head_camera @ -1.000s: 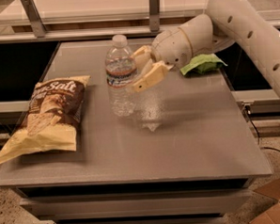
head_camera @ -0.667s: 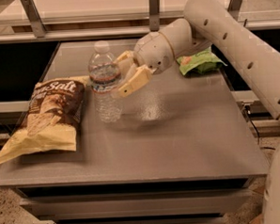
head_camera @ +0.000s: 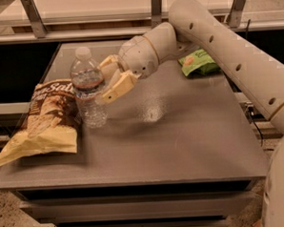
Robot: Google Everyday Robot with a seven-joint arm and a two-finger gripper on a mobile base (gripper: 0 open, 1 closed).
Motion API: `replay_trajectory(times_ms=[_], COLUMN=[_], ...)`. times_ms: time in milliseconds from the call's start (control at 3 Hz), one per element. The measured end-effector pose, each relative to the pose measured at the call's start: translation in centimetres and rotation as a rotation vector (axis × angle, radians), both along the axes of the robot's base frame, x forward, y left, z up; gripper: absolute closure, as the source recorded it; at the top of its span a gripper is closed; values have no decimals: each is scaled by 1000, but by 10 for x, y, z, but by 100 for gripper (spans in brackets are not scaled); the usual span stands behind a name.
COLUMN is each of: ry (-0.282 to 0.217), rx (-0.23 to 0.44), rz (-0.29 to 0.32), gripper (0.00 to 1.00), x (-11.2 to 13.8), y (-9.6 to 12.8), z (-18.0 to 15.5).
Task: Move water bottle near brown chip bag
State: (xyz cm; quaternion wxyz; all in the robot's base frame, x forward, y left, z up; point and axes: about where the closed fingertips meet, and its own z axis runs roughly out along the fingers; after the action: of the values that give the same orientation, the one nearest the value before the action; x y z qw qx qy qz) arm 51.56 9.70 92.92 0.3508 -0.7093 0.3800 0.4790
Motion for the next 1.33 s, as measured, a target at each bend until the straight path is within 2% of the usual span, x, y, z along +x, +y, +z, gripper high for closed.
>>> replay_trajectory(times_ms=[333, 667, 1000, 1333], ry=[5, 10, 20, 27], rx=[-8, -13, -17, -17], rz=[-10, -14, -12, -10], gripper=[100, 100, 83, 60], x=[17, 18, 18, 17], y=[2, 0, -2, -3], z=[-4, -6, -10, -12])
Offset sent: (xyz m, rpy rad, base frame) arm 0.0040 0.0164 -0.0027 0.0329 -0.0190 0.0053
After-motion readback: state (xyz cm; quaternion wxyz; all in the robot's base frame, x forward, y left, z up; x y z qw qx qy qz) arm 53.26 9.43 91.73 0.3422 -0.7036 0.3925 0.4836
